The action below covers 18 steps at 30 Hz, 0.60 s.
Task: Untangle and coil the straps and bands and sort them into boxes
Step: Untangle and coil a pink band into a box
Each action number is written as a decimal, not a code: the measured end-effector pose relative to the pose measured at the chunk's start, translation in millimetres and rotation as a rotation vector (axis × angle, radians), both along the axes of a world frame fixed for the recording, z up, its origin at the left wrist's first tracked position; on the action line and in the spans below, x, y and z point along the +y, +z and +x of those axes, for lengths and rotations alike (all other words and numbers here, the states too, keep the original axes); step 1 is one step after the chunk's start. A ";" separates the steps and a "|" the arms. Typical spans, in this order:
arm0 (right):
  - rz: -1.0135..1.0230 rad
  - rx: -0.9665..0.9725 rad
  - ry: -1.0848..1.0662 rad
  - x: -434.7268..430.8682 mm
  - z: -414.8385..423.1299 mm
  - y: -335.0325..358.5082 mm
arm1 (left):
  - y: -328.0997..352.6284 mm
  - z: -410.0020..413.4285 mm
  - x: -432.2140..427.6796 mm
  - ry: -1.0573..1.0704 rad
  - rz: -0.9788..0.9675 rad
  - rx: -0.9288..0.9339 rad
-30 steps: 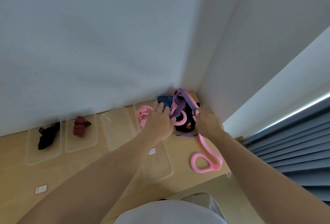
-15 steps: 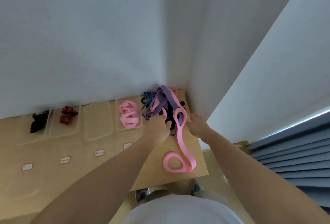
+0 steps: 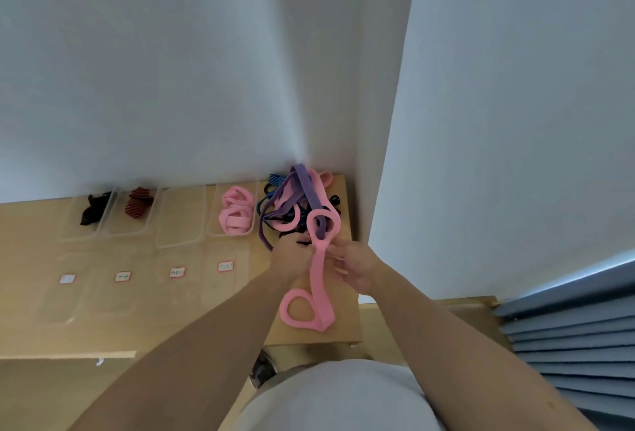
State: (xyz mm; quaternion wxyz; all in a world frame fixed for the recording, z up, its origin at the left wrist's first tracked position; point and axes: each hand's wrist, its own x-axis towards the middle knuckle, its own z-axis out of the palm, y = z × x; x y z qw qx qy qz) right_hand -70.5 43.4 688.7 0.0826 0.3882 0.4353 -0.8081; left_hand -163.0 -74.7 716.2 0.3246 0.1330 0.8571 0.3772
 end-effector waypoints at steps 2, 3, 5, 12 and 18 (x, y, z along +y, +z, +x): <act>0.025 0.016 -0.030 2.9 -3.8 1.2 | 6.1 1.9 3.1 0.109 0.060 -0.055; 0.051 0.021 -0.041 3.7 -6.5 2.3 | 10.1 3.5 4.8 0.157 0.095 -0.107; 0.101 0.044 -0.061 3.8 -11.5 7.1 | 15.3 3.4 6.3 0.212 0.151 -0.182; 0.194 0.233 -0.017 3.1 -24.9 43.4 | 43.1 -16.3 -11.5 0.233 0.364 -0.289; 0.187 0.402 -0.022 -11.8 -44.8 97.4 | 87.0 -41.4 -29.6 0.183 0.578 -0.282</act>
